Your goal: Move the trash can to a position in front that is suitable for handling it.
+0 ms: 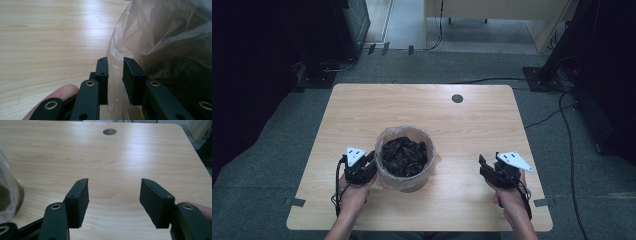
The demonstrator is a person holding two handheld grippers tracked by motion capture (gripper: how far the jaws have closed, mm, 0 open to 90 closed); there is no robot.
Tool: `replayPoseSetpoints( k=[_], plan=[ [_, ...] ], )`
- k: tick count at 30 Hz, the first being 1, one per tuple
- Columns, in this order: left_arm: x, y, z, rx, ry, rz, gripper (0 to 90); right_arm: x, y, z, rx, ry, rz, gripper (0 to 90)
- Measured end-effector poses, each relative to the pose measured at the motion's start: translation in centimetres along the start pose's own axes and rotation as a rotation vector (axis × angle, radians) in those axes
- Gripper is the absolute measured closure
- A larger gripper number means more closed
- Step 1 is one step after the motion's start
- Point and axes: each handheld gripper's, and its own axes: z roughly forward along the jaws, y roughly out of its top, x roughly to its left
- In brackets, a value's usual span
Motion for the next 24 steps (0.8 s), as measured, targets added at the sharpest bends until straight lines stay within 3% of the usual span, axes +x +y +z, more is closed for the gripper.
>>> replayPoseSetpoints(
  k=[8, 13, 24],
  plan=[
    [-1.5, 0.2, 0.5, 0.003, -0.025, 0.015, 74.4, 2.9, 1.8, 2.0, -0.021, 0.0, 0.001, 56.0],
    [-2.3, 0.3, 0.6, 0.003, -0.036, 0.016, 75.3, 4.2, 2.3, 2.8, -0.011, 0.072, -0.008, 71.3],
    [-4.6, 0.2, 0.1, -0.009, -0.072, 0.031, 75.5, 4.7, 2.4, 2.4, -0.023, 0.124, -0.028, 72.4]
  ],
)
